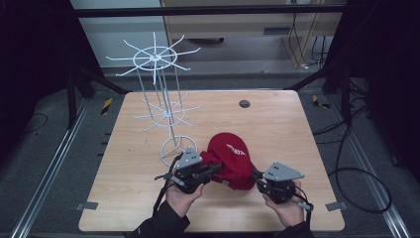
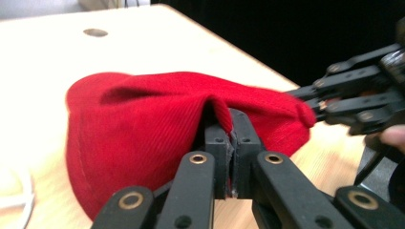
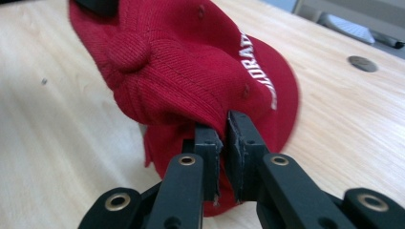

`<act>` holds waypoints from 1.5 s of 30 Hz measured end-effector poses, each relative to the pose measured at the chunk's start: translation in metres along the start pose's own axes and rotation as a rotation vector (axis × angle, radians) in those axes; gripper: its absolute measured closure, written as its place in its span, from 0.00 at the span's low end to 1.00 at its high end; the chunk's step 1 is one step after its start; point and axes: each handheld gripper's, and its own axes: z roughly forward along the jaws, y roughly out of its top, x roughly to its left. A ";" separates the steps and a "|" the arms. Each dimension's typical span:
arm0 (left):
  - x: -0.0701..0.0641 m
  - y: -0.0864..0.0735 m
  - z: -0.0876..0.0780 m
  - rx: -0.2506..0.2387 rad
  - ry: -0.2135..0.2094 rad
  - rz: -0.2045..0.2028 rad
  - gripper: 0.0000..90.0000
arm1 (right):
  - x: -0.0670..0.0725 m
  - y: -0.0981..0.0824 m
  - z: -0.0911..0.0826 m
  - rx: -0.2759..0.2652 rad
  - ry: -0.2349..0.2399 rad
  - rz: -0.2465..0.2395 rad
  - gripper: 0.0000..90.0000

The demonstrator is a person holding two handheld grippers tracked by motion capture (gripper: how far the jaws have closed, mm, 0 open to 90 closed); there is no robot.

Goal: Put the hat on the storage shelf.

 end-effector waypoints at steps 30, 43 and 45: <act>0.038 -0.061 -0.025 0.103 0.101 0.030 0.53 | -0.004 -0.017 0.003 0.028 0.073 0.032 0.65; 0.051 -0.068 0.011 0.164 0.175 0.099 0.82 | -0.010 -0.033 0.017 0.147 0.116 0.050 1.00; 0.053 -0.062 0.018 0.167 0.171 0.086 0.93 | -0.010 -0.033 0.016 0.149 0.119 0.046 1.00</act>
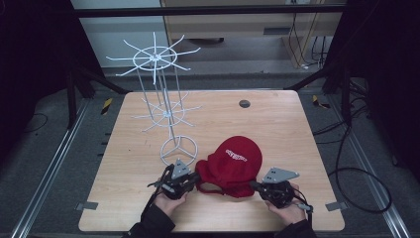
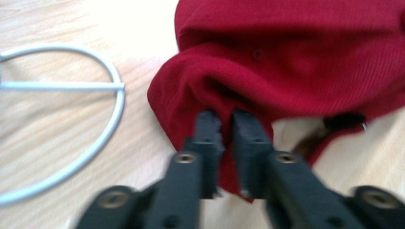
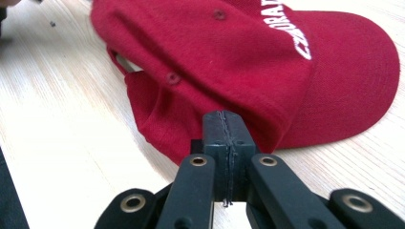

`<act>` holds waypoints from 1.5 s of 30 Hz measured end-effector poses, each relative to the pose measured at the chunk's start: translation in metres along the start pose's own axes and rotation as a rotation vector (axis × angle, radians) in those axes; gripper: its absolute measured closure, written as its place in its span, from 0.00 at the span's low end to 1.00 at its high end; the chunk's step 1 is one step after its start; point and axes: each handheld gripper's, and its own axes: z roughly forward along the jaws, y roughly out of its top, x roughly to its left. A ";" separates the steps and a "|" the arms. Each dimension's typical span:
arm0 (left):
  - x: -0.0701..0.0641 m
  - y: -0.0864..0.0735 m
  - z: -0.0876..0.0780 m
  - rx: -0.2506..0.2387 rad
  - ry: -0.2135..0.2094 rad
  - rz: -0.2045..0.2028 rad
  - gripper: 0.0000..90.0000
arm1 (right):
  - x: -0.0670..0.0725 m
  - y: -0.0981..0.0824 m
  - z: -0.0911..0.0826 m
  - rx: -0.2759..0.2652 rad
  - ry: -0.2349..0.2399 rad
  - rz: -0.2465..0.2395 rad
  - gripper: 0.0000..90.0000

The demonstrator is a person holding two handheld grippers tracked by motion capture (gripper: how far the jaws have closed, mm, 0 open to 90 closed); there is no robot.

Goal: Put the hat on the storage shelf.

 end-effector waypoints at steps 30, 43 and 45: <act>0.013 0.019 0.019 0.009 0.040 -0.026 1.00 | -0.015 0.004 0.002 -0.072 -0.075 0.037 0.60; 0.016 0.020 0.026 0.003 0.013 -0.054 1.00 | -0.023 0.013 0.048 0.067 -0.100 -0.012 1.00; 0.017 0.020 0.026 0.003 0.013 -0.052 1.00 | -0.022 0.013 0.048 0.078 -0.115 -0.021 1.00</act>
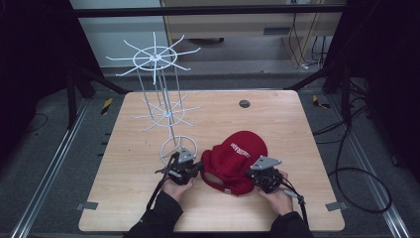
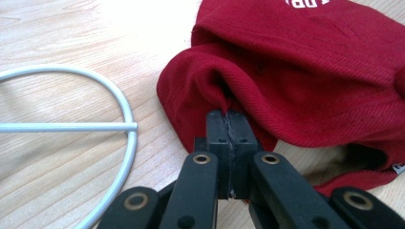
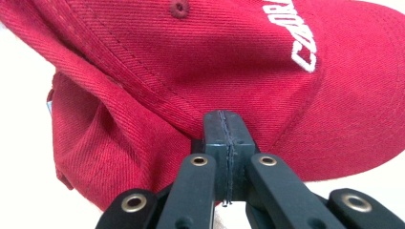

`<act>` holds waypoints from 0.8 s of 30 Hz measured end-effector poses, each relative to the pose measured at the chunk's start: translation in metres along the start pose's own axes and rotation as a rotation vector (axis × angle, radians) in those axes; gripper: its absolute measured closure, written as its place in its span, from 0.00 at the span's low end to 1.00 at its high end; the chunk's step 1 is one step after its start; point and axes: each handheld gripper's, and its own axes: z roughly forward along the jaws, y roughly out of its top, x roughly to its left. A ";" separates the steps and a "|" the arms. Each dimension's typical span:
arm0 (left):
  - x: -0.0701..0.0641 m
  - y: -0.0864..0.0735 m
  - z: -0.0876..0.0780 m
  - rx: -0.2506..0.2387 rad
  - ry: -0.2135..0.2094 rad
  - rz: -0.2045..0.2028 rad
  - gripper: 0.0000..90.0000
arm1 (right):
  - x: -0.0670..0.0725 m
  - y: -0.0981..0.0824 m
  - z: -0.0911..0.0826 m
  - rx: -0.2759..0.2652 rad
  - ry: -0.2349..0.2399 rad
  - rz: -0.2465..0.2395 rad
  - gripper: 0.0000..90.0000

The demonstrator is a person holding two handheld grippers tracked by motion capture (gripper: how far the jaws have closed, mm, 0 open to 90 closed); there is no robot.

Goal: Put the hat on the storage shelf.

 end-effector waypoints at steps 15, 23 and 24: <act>0.002 0.001 0.001 -0.012 0.003 -0.009 1.00 | -0.009 -0.005 -0.008 -0.104 -0.105 0.137 0.53; 0.002 0.001 0.004 -0.011 -0.005 -0.007 1.00 | -0.020 -0.007 0.004 -0.034 -0.076 0.202 0.69; 0.001 0.002 0.006 -0.006 -0.004 -0.005 1.00 | -0.020 -0.006 0.005 -0.022 -0.077 0.193 0.78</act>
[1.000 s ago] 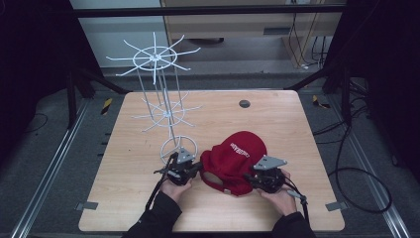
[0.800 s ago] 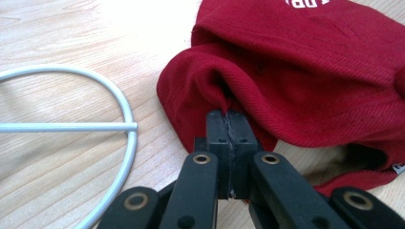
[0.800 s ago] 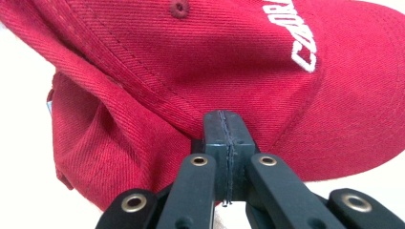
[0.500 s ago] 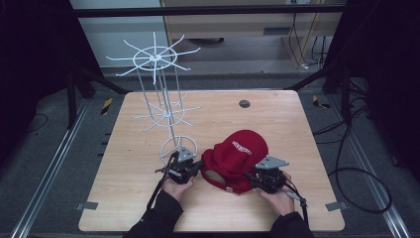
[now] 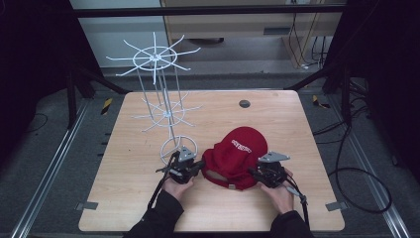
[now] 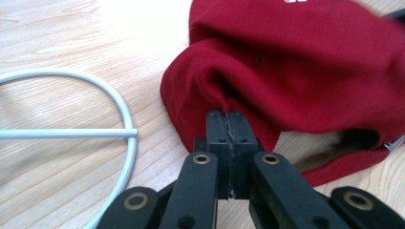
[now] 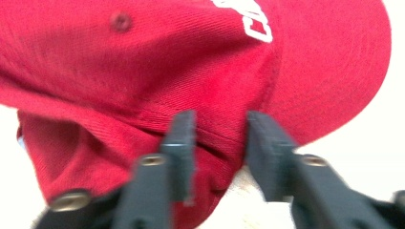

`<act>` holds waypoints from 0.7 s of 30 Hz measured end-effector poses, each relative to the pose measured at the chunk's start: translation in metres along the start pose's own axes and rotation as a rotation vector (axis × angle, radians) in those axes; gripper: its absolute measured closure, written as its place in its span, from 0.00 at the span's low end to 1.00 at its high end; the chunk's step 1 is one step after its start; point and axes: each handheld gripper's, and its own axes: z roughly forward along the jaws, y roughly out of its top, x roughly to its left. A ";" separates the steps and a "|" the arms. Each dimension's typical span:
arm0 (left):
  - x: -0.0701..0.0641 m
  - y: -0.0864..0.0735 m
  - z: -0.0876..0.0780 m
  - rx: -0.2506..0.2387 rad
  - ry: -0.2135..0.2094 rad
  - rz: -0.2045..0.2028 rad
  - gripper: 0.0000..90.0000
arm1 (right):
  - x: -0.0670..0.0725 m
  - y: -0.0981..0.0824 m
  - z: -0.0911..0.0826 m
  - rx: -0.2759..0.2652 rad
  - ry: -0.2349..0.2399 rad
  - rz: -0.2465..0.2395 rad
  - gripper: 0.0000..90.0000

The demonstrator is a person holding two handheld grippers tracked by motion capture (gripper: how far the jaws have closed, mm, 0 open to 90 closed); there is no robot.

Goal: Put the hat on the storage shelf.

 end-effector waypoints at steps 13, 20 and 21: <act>-0.010 0.040 0.041 0.005 0.008 -0.006 1.00 | 0.009 -0.025 -0.041 0.036 0.145 0.054 0.95; -0.023 0.057 0.073 0.014 -0.023 -0.003 1.00 | 0.024 -0.040 -0.055 0.022 0.227 0.059 0.93; -0.023 0.060 0.076 0.021 -0.029 0.003 1.00 | 0.026 -0.041 -0.054 0.017 0.233 0.056 0.93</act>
